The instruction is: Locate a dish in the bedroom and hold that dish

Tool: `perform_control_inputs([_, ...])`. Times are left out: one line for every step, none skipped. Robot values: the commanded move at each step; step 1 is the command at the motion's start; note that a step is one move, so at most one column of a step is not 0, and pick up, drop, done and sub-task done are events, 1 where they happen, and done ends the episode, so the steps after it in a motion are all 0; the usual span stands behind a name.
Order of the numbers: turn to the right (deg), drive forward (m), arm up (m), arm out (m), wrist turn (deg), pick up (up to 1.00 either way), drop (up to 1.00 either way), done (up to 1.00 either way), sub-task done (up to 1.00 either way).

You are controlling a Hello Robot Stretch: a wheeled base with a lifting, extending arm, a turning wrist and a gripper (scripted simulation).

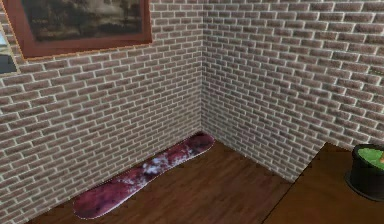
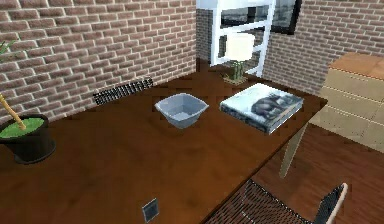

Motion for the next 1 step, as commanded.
perform_control_inputs([0.0, 0.0, 0.38, 0.0, 0.0, 0.0, 0.0, 0.0, 0.0])
